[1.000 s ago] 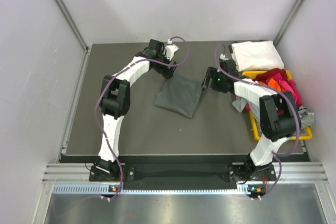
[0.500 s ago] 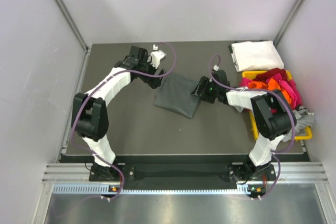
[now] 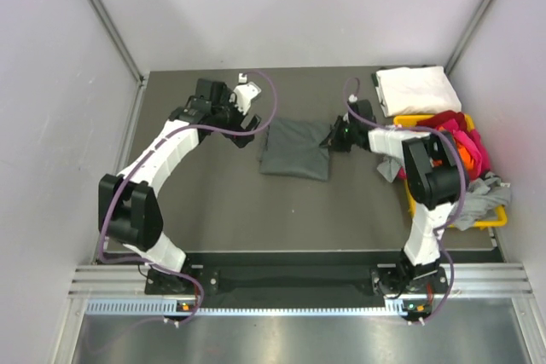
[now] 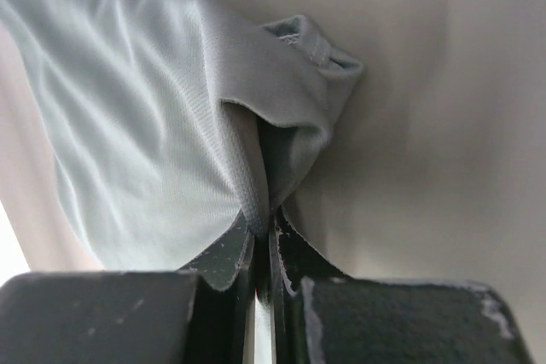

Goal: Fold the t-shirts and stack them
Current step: Neatly place the folded tshirt to the corner

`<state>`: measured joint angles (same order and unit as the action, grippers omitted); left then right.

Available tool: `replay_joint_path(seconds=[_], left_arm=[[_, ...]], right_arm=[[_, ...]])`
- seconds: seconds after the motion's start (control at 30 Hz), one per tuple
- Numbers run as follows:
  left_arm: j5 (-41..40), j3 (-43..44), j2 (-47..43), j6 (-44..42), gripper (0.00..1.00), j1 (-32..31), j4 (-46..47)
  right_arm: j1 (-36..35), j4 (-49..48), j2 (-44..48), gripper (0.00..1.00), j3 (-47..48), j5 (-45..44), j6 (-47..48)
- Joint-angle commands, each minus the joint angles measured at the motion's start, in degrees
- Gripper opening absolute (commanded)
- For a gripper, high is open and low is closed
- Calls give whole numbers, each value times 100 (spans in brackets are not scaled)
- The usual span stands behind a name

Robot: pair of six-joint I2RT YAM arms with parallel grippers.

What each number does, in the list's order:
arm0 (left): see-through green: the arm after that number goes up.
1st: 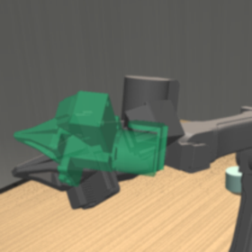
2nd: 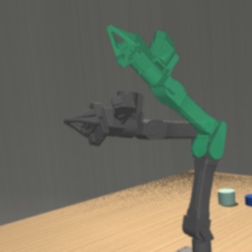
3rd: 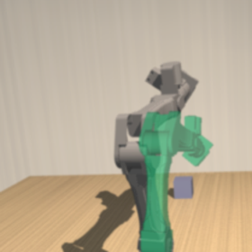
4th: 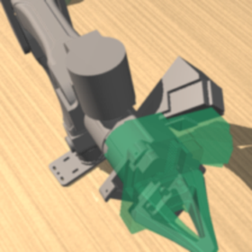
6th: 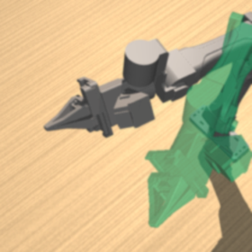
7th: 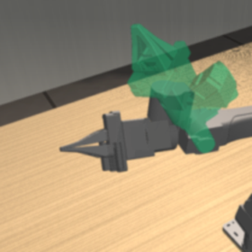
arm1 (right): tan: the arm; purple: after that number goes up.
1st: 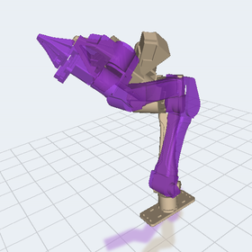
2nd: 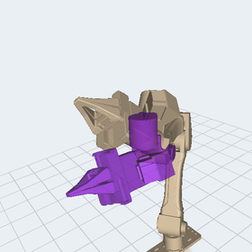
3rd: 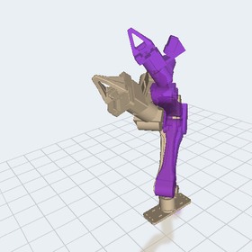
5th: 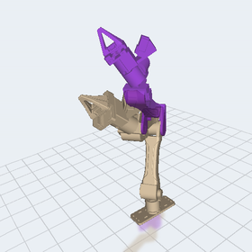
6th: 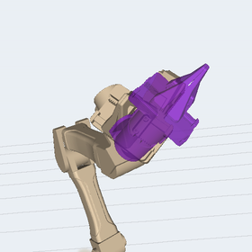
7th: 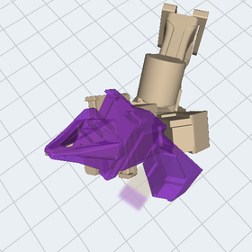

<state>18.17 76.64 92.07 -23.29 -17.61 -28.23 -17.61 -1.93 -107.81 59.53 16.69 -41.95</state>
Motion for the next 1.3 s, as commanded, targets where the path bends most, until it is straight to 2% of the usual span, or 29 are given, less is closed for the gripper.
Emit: replay_joint_path(seconds=[0.0, 0.17, 0.2, 0.27, 0.3, 0.4, 0.6, 0.77, 1.1, 1.27], left_arm=[[-138, -141, -418, -246, 96, 99, 37], [-490, -124, -533, -422, 96, 222, -156], [-516, -97, -506, -457, 96, 266, -200], [-560, -36, -454, -501, 96, 293, -297], [-587, 0, -445, -562, 96, 302, -323], [-718, 88, -374, -641, 96, 302, -464], [-842, 70, -427, -695, 96, 302, -543], [-938, 70, -366, -721, 96, 302, -508], [-1000, 141, -286, -721, 96, 302, -508], [-1018, 149, -207, -721, 96, 302, -508]], right_arm=[[292, 1190, -599, 0, 1626, 133, 1065], [758, 2477, -1626, 0, 3404, -270, 1961], [793, 2940, -1812, 0, 4156, -341, 2085], [899, 3765, -2460, 0, 5020, -481, 2479], [917, 4032, -2673, 0, 5912, -595, 2612], [1031, 4789, -3333, 0, 7348, -1210, 2991], [1470, 4448, -3133, 0, 7652, -1843, 3316], [1479, 4456, -3097, 0, 8328, -2002, 3694], [1637, 4544, -3009, 0, 8593, -3073, 4564], [1717, 4430, -2737, 0, 8663, -3286, 5091]])
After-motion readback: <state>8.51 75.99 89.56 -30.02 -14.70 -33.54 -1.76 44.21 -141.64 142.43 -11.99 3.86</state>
